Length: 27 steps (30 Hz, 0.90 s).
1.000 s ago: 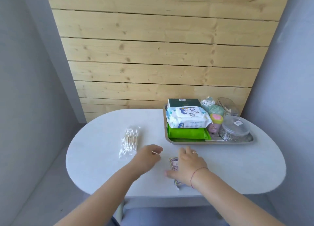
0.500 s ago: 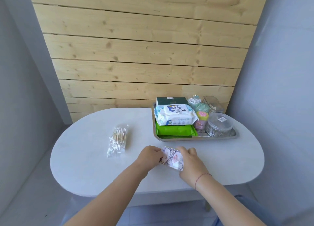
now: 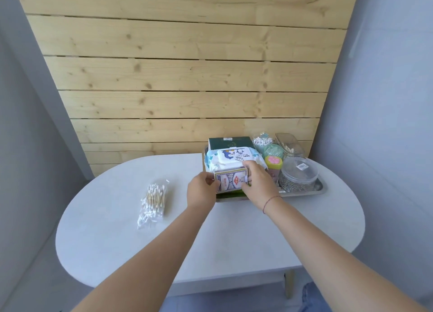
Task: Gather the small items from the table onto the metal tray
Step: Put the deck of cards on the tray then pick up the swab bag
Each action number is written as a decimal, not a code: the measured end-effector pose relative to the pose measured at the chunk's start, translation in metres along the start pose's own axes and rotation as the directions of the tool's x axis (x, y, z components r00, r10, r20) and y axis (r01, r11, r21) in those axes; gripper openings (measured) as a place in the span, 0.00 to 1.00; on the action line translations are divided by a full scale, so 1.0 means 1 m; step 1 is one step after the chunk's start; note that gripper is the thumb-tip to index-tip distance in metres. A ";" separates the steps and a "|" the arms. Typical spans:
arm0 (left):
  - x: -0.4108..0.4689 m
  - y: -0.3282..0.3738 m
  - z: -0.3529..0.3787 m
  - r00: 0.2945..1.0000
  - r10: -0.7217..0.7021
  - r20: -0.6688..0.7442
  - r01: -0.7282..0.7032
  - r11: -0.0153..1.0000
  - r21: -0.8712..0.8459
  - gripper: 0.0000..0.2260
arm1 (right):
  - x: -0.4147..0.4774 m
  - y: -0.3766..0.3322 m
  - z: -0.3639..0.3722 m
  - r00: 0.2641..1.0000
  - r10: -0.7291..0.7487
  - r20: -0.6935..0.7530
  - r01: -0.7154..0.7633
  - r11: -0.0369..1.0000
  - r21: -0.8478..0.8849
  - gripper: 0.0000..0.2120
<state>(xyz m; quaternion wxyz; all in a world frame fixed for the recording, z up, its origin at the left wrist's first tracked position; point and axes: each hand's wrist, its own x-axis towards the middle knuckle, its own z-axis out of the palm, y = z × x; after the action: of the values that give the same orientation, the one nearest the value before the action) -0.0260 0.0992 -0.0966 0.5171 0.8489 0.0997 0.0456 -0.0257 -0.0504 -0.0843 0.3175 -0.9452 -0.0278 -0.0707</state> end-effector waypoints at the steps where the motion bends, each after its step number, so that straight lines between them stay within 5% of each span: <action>1: 0.000 -0.002 0.001 1.000 0.006 0.003 -0.006 0.999 0.035 0.09 | 0.000 0.003 0.002 1.000 0.013 -0.014 -0.013 1.000 0.008 0.21; 7: 0.010 -0.010 0.004 0.998 0.056 0.010 -0.057 0.981 0.187 0.18 | 0.001 0.019 0.015 0.994 0.080 -0.077 -0.077 0.996 0.039 0.09; 17: 0.027 -0.016 0.010 0.995 -0.093 -0.021 0.094 0.987 0.131 0.17 | 0.009 0.021 0.028 0.975 0.157 -0.156 -0.147 0.986 0.074 0.06; 21: 0.018 -0.019 0.001 0.998 -0.054 -0.042 0.057 0.996 0.074 0.14 | 0.005 0.023 0.030 0.970 0.189 -0.151 -0.174 0.979 0.111 0.12; 27: 0.016 -0.043 -0.063 0.960 -0.041 -0.277 0.061 0.996 0.066 0.06 | -0.019 -0.013 0.036 0.897 -0.047 -0.440 0.099 0.990 0.096 0.10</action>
<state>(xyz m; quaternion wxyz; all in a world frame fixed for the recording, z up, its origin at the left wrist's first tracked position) -0.0272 0.1765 -0.1060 0.4676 0.8499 0.1939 0.1462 -0.0413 -0.0182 -0.1072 0.3670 -0.8836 0.0045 -0.2906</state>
